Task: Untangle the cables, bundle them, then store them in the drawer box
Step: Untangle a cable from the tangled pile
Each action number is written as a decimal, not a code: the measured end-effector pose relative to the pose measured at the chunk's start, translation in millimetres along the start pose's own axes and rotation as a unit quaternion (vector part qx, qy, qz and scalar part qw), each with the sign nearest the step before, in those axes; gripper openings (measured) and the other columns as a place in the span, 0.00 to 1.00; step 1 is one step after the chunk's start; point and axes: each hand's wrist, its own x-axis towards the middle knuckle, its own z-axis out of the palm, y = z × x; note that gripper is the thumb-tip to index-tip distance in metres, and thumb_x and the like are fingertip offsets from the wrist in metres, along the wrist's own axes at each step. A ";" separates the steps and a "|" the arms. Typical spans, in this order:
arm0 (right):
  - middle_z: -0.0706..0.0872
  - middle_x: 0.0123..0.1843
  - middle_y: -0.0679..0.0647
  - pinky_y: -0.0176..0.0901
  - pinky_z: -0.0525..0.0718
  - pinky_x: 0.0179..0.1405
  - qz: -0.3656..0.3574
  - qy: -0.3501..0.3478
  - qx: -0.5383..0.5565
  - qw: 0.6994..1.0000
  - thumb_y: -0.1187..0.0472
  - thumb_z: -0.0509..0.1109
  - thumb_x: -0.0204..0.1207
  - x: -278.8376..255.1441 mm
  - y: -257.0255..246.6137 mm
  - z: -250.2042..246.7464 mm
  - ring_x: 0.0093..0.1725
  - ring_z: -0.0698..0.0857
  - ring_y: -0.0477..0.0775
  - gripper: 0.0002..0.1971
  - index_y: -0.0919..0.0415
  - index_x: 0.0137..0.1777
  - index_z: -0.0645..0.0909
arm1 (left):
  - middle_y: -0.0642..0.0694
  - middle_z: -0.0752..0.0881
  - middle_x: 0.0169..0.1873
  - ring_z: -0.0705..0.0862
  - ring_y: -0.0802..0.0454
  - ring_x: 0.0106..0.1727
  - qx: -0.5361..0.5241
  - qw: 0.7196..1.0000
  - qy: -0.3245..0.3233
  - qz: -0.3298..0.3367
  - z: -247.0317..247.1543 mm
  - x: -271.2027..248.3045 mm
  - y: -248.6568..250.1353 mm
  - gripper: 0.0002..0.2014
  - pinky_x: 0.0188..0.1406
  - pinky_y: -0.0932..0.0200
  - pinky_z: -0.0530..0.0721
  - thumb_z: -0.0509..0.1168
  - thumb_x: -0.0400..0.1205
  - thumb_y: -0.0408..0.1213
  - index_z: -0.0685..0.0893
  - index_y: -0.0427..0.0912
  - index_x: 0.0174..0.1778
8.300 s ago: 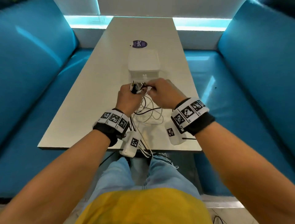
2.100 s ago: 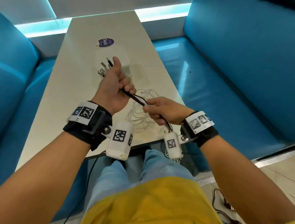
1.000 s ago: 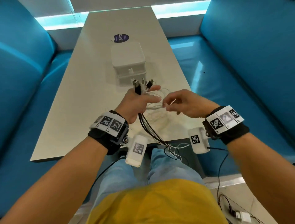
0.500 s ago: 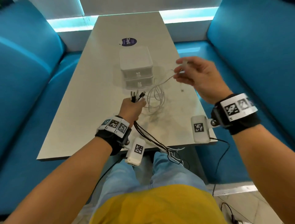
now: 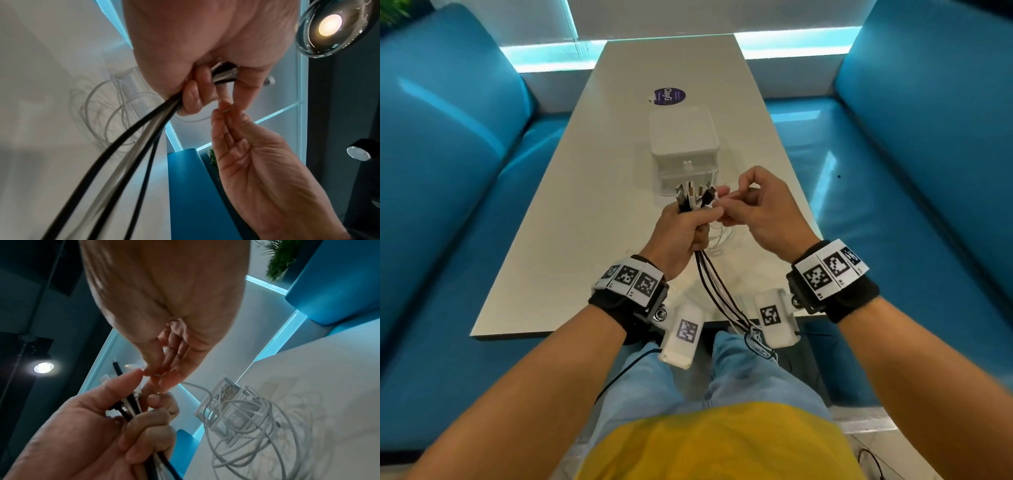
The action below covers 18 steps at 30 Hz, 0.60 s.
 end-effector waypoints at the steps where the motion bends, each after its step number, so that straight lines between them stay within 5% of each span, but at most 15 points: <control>1: 0.89 0.44 0.58 0.46 0.90 0.41 0.002 0.005 0.006 1.000 0.77 0.71 0.75 -0.4 0.0 1.8 0.37 0.89 0.50 0.16 0.59 0.42 0.67 | 0.47 0.62 0.29 0.58 0.58 0.23 -0.008 1.000 -0.011 -0.005 -0.5 -1.4 0.7 0.12 0.27 0.58 0.52 0.64 0.81 0.28 0.86 0.42 0.59; 10: 0.85 0.37 0.58 0.46 0.87 0.39 0.028 -0.040 -0.035 0.998 0.79 0.71 0.72 -1.1 -0.7 0.3 0.32 0.85 0.51 0.17 0.59 0.45 0.69 | 0.47 0.62 0.29 0.58 0.57 0.25 -0.022 1.000 -0.014 0.000 3.5 -8.5 -0.2 0.14 0.25 0.61 0.57 0.63 0.84 0.34 0.87 0.49 0.35; 15: 0.78 0.34 0.49 0.31 0.78 0.33 0.037 -0.091 -0.256 0.962 0.74 0.73 0.72 10.4 20.0 -9.8 0.29 0.77 0.37 0.13 0.57 0.40 0.74 | 0.52 0.82 0.33 0.70 0.57 0.32 -0.086 0.995 0.047 0.026 2.1 -9.0 9.2 0.09 0.25 0.64 0.62 0.63 0.84 0.34 0.82 0.45 0.38; 18: 0.79 0.32 0.47 0.37 0.75 0.38 0.066 -0.076 -0.317 0.943 0.72 0.71 0.70 17.0 41.0 -19.3 0.31 0.76 0.42 0.10 0.56 0.37 0.76 | 0.48 0.83 0.33 0.77 0.55 0.38 -0.119 0.990 0.066 0.019 -0.8 -9.4 10.1 0.14 0.32 0.61 0.70 0.61 0.85 0.39 0.77 0.43 0.32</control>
